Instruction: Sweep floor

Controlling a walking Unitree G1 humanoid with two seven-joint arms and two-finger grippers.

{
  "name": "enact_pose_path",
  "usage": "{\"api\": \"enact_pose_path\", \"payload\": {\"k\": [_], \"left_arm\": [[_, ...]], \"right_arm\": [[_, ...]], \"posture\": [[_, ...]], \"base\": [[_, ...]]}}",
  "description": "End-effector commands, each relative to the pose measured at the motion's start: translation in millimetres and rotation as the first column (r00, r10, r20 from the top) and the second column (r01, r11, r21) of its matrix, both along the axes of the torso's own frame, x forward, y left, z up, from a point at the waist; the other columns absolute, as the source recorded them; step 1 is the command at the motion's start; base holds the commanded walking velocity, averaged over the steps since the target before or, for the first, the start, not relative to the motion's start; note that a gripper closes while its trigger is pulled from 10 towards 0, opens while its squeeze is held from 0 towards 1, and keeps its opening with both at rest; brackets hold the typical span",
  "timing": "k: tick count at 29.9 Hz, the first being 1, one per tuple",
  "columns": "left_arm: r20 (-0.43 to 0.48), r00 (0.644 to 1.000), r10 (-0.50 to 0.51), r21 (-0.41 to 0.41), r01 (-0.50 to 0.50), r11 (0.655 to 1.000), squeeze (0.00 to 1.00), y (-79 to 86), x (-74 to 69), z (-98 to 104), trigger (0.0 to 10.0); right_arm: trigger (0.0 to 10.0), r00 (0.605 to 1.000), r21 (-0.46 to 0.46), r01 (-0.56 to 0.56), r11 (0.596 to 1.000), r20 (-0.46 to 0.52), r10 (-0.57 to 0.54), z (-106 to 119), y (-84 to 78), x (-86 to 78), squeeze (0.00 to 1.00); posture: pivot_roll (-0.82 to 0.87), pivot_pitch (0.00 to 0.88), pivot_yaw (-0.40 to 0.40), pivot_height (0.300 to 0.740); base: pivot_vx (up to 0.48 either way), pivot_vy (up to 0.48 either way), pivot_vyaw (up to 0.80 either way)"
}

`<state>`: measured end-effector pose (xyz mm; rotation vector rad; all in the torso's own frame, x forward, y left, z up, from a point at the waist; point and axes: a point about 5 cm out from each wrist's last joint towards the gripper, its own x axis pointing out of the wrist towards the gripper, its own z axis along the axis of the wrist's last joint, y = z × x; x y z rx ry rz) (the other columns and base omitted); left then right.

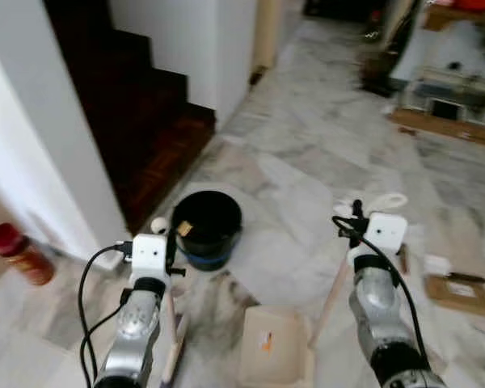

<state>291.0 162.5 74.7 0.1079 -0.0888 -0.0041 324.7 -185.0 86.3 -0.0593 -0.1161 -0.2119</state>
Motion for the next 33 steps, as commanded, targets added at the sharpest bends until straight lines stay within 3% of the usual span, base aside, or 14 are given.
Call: {"api": "enact_pose_path", "payload": {"k": [1,21,33], "left_arm": [[0.044,0.999,-0.012,0.004,0.012,1.000,0.00,-3.9,3.6,8.0,10.0],[0.054,0.998,-0.032,0.007,0.032,0.999,0.00,-4.4,9.1,10.7,10.0],[0.053,0.998,-0.046,0.003,0.046,0.999,0.00,-8.1,11.6,11.3,10.0]], "right_arm": [[10.0,1.000,0.008,0.018,1.000,0.016,-0.018,3.4,-5.6,1.2,0.00],[10.0,1.000,0.005,0.020,1.000,0.012,-0.020,0.3,-8.0,-0.2,0.00],[10.0,0.999,0.008,0.015,1.000,0.032,-0.016,2.9,-4.8,0.6,0.00]], "posture": [[0.05,0.005,-0.025,0.740],[0.06,0.000,-0.014,0.740],[0.06,0.000,-0.005,0.740]], "base": [[0.000,0.000,-0.80],[0.000,0.000,-0.80],[0.000,0.000,-0.03]]}}
